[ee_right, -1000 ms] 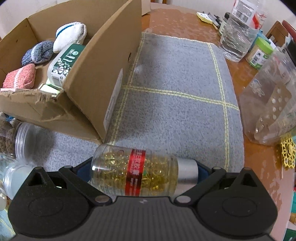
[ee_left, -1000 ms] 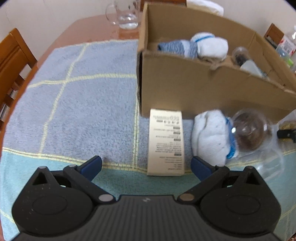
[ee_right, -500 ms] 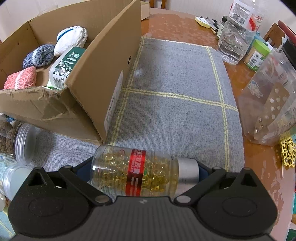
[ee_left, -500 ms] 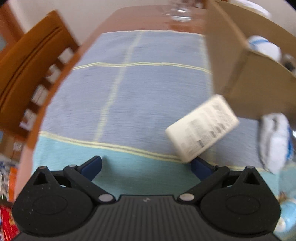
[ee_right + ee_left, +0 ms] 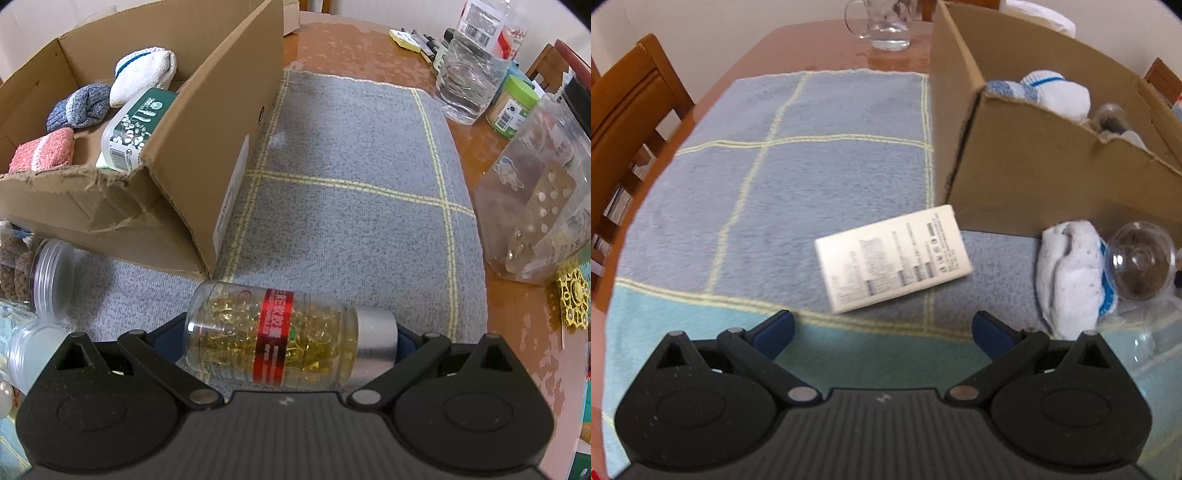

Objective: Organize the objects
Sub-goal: 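Grasp the cream medicine box with the left tool, then carry the cream box and capsule bottle into the cardboard box and release both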

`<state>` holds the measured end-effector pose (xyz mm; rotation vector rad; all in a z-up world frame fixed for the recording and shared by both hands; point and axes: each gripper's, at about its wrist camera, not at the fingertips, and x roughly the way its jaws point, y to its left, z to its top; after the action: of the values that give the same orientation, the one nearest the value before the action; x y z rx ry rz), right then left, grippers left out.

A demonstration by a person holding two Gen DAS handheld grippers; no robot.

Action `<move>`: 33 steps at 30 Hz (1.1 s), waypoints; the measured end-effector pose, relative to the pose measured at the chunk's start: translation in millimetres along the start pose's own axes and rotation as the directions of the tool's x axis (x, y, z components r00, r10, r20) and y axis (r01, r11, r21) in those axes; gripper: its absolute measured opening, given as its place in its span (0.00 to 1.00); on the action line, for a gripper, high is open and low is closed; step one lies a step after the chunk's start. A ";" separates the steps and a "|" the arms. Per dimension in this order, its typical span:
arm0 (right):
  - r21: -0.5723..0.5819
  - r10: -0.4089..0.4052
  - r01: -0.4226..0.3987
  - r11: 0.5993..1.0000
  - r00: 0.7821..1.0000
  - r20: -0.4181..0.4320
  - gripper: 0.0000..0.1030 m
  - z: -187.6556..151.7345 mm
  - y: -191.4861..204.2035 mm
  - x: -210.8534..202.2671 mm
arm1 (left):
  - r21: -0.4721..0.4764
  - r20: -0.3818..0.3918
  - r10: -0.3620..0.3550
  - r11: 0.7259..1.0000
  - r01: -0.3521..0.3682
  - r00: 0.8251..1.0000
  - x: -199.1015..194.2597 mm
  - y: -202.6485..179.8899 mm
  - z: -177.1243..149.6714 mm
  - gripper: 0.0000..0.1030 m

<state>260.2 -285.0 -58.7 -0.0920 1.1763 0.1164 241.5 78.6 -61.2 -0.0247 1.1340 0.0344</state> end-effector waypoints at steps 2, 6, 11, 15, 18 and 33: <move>0.003 0.002 -0.002 1.000 1.000 -0.004 1.00 1.4 -0.2 0.5 | -0.011 0.002 0.015 1.000 -0.015 1.000 6.0 -3.5 2.7 0.99; 0.002 0.003 -0.003 1.000 1.000 -0.011 1.00 3.7 -0.8 1.0 | -0.052 0.016 0.019 0.998 -0.018 1.000 10.8 -2.9 12.9 0.99; 0.006 0.002 -0.002 1.000 1.000 -0.012 1.00 5.3 -1.3 0.5 | -0.095 0.044 0.003 0.996 0.001 0.999 11.0 -2.3 27.4 0.99; 0.014 -0.005 0.005 1.000 1.000 -0.005 1.00 7.1 -0.9 -1.3 | -0.129 0.058 0.001 0.992 0.006 0.998 13.3 0.2 34.7 0.99; 0.016 -0.003 0.003 1.000 1.000 0.006 1.00 8.2 -1.6 -4.2 | -0.141 0.055 -0.011 0.990 0.019 0.998 15.5 1.1 35.6 0.93; -0.024 -0.034 0.035 0.999 0.999 0.008 0.93 4.1 5.4 -15.5 | -0.118 0.063 0.002 0.993 0.005 0.998 6.0 7.8 35.1 0.79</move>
<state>257.3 -279.8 -42.8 -0.1334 1.1656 0.1007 275.5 87.8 -51.9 -0.1294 1.0678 0.1008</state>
